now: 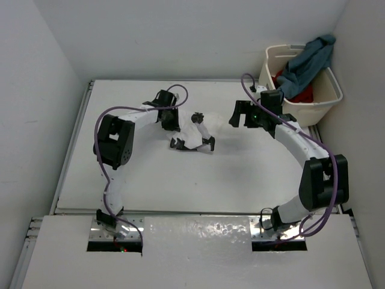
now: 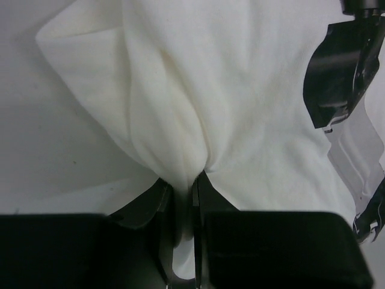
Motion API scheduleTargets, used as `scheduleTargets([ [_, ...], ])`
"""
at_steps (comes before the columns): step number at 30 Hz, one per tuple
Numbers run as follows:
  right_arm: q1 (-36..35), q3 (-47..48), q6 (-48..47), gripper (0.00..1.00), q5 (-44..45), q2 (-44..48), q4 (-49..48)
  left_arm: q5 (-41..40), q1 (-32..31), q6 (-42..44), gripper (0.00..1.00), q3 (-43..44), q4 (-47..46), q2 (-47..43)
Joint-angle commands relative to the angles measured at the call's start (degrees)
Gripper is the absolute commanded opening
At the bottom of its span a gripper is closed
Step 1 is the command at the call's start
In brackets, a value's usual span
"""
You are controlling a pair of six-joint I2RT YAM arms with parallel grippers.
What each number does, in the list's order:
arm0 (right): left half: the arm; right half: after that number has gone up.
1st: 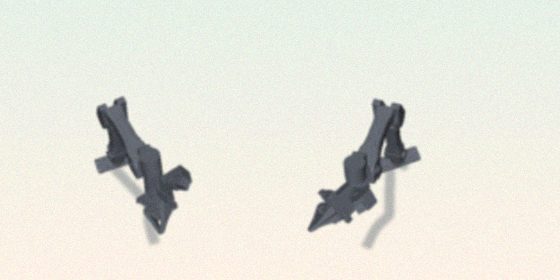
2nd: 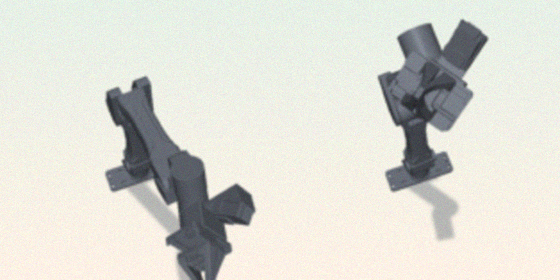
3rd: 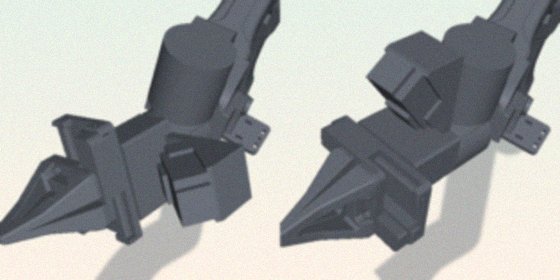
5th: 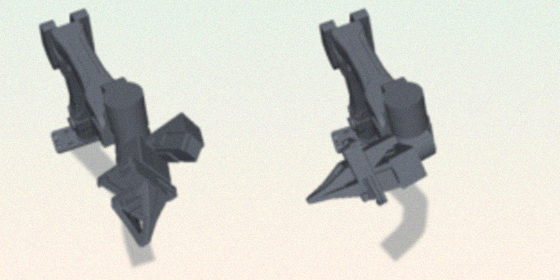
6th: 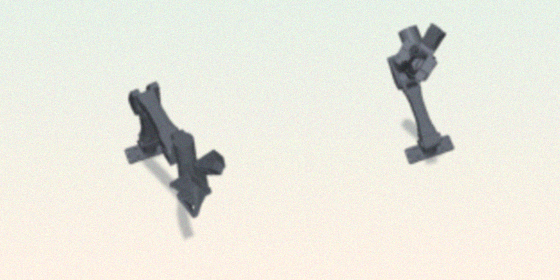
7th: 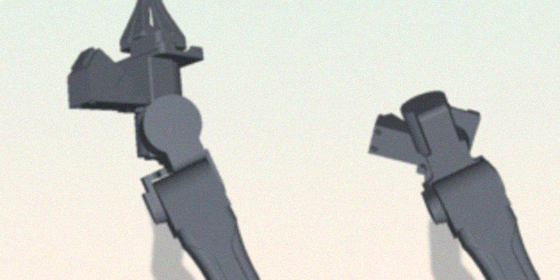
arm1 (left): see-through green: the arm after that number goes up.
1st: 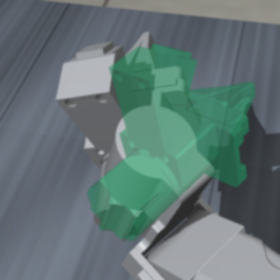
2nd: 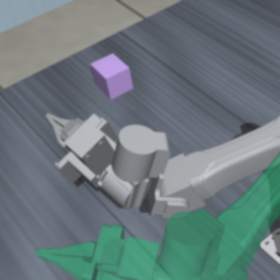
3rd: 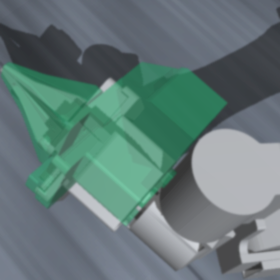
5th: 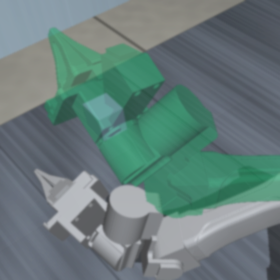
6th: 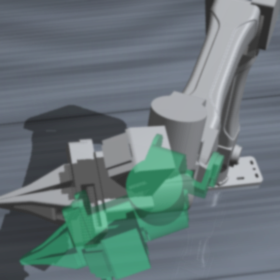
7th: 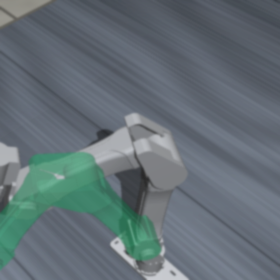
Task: Fold and stack the t-shirts
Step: Put the neatly folded tshirt into the corner of the board with the left arm
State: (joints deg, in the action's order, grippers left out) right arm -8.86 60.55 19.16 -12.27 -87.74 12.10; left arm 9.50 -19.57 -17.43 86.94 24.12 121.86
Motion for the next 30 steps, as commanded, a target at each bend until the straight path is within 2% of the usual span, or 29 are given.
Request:
scheduleTargets([
  [1,-0.19,0.09,-1.84,0.99,1.72,1.79,-0.58,-5.63,1.55,8.18,0.0,4.73,1.81,-0.57],
  [7,-0.19,0.0,-3.25,0.99,4.09,1.96,0.29,-9.23,10.24,22.69,0.0,10.87,6.27,-1.72],
  [14,-0.19,0.44,-4.39,0.99,6.12,1.52,0.64,-11.78,18.77,35.08,0.0,21.58,11.55,4.25],
  [16,-0.19,1.58,-4.66,0.99,7.43,1.0,1.78,-11.69,22.89,36.15,0.0,30.35,15.31,9.86],
  [17,-0.19,1.58,-4.66,0.99,7.7,1.0,1.96,-11.69,23.87,36.5,0.0,30.4,15.34,11.36],
  [21,-0.19,2.11,-4.92,0.99,8.32,0.65,2.75,-11.7,28.62,36.15,0.0,39.43,17.02,15.86],
  [25,-0.19,2.55,-4.74,0.99,8.67,0.91,3.98,-14.15,31.87,36.15,0.0,40.15,12.72,17.09],
  [30,-0.19,2.73,-4.57,0.99,8.23,1.35,5.04,-12.92,34.51,35.63,0.0,43.93,10.6,19.29],
])
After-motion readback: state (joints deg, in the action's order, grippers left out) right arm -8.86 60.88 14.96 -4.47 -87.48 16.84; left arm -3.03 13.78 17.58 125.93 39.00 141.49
